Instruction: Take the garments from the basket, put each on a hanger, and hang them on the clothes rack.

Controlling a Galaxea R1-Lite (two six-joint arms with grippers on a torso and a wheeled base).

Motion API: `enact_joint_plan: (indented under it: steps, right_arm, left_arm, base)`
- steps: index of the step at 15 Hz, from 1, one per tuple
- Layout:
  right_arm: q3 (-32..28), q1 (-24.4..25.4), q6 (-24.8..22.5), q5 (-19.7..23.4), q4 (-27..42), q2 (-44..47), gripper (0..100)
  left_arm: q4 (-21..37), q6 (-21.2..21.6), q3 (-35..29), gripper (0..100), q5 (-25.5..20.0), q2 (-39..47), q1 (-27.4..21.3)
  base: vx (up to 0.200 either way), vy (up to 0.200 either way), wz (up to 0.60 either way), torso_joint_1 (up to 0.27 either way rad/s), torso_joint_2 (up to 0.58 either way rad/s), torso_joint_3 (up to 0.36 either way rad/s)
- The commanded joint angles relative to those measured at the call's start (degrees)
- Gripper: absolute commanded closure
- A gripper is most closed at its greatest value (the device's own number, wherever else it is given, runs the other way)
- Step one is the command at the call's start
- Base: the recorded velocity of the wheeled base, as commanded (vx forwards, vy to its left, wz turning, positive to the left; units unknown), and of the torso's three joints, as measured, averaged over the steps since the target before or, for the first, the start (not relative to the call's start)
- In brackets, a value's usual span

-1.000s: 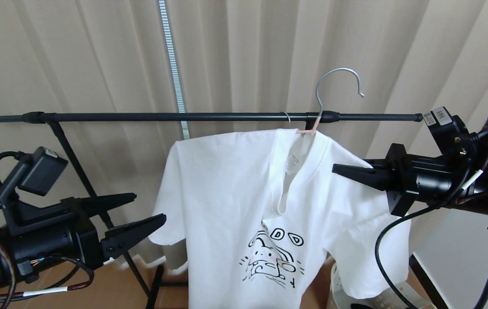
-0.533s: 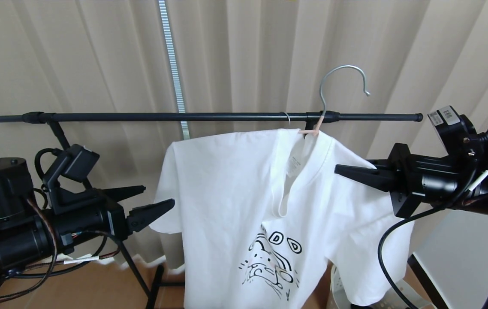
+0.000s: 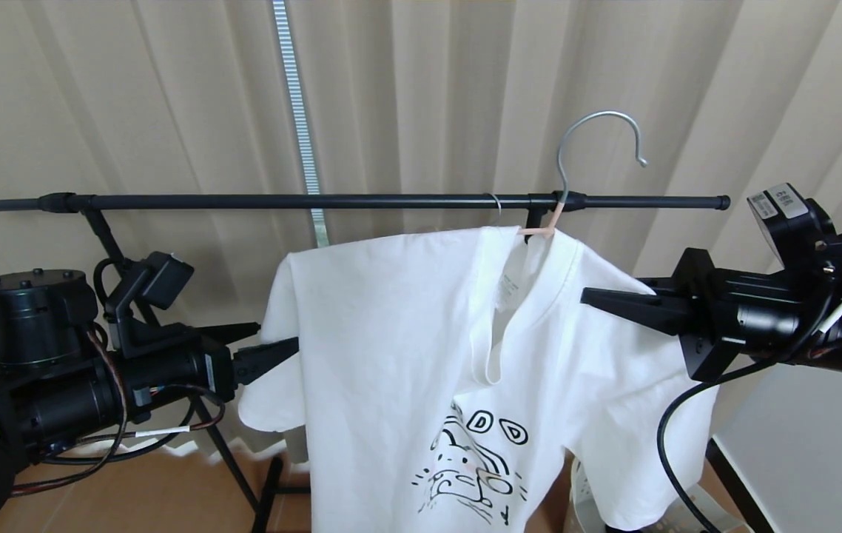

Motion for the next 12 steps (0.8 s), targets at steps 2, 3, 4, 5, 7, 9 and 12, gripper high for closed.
enact_joint_plan:
  steps: [2, 3, 4, 5, 7, 9, 12]
  right_arm:
    - [-0.1, 0.0, 0.0, 0.0, 0.0, 0.0, 100]
    - [-0.1, 0.0, 0.0, 0.0, 0.0, 0.0, 100]
    - [-0.2, 0.0, 0.0, 0.0, 0.0, 0.1, 100]
    - [-0.3, 0.0, 0.0, 0.0, 0.0, 0.1, 100]
    - [-0.3, -0.1, 0.0, 0.0, 0.0, 0.3, 100]
    - [-0.5, -0.1, 0.0, 0.0, 0.0, 0.4, 100]
    - [-0.5, -0.3, 0.0, 0.0, 0.0, 0.5, 100]
  left_arm:
    - [0.0, 0.0, 0.3, 100, 0.2, 0.1, -0.4]
    - [0.0, 0.0, 0.5, 100, 0.2, 0.0, -0.3]
    - [0.0, -0.3, 1.5, 100, 0.2, -1.1, 0.6]
    - [0.0, -1.0, 2.6, 100, 0.2, -2.2, 1.3]
    - [0.0, -1.7, 3.7, 100, 0.3, -3.5, 2.0]
    - [0.0, -1.7, 5.2, 100, 0.2, -4.7, 3.9]
    - [0.0, -2.0, 6.2, 100, 0.3, -4.8, 5.5]
  base:
    - [0.000, 0.000, 0.00, 0.000, 0.00, 0.000]
    - [0.000, 0.000, 0.00, 0.000, 0.00, 0.000]
    - [0.000, 0.000, 0.00, 0.000, 0.00, 0.000]
    - [0.000, 0.000, 0.00, 0.000, 0.00, 0.000]
    - [0.000, 0.000, 0.00, 0.000, 0.00, 0.000]
    - [0.000, 0.000, 0.00, 0.000, 0.00, 0.000]
    - [0.000, 0.000, 0.00, 0.000, 0.00, 0.000]
